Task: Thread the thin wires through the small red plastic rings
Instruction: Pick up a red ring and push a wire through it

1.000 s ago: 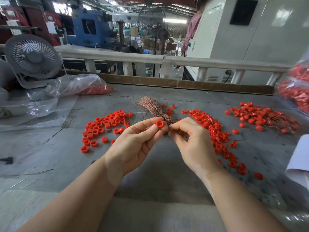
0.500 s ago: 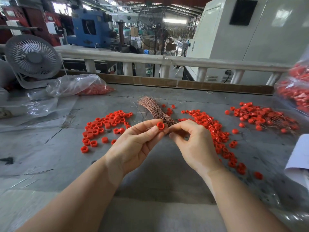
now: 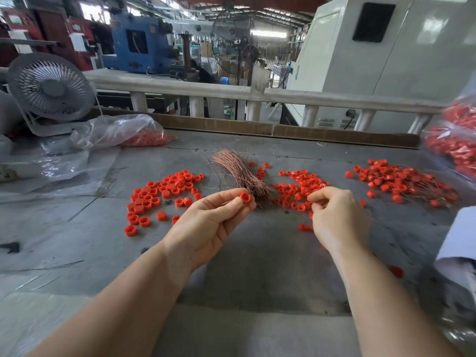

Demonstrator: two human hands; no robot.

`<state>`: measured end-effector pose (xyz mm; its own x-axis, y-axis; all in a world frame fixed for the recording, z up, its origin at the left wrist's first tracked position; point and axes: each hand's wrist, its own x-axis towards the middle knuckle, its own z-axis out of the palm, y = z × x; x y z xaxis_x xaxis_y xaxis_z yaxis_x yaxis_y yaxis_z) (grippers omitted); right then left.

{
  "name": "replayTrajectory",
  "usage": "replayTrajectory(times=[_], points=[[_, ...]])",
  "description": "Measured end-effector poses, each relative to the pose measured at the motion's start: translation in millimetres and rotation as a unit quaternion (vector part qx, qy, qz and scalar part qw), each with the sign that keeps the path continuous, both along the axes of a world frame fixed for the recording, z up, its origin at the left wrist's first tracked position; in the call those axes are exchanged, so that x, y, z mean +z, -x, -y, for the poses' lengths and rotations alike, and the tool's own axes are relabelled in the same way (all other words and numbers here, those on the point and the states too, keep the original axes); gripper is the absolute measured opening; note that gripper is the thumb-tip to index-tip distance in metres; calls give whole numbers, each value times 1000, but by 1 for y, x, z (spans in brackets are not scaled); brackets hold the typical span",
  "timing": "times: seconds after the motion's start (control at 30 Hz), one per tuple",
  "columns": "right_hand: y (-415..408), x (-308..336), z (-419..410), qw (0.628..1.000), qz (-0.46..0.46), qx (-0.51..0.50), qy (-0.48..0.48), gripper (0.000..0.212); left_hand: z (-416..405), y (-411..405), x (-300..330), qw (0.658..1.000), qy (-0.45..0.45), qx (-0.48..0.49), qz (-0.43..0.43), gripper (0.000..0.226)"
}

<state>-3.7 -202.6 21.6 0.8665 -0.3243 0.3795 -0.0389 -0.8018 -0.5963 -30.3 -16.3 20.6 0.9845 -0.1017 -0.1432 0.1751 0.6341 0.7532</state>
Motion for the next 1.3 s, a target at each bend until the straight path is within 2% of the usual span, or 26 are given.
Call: replayTrajectory(times=[0.17, 0.37, 0.63, 0.8, 1.1, 1.17, 1.23, 1.3], points=[[-3, -4, 4, 999, -27, -11, 45, 30, 0, 0, 0, 1000, 1, -3, 1, 18], [-6, -14, 4, 990, -61, 19, 129, 40, 0, 0, -1, 1000, -4, -12, 2, 18], [-7, -19, 3, 977, -79, 25, 198, 39, 1, 2, 1, 999, -10, -31, 1, 18], [-6, -17, 1, 980, -73, 21, 184, 24, 2, 3, 2, 999, -12, -35, 3, 17], [-4, -15, -1, 980, -72, 28, 182, 13, 2, 3, 2, 999, -8, -40, 7, 18], [-5, -15, -1, 983, -44, 33, 173, 12, 2, 3, 2, 999, -6, -40, 6, 18], [-4, -12, -2, 991, 28, 57, 116, 9, 2, 3, 2, 999, -2, -40, 5, 18], [-1, -6, -6, 990, 93, 105, 14, 6, 1, 3, 2, 999, 3, -41, 5, 18]])
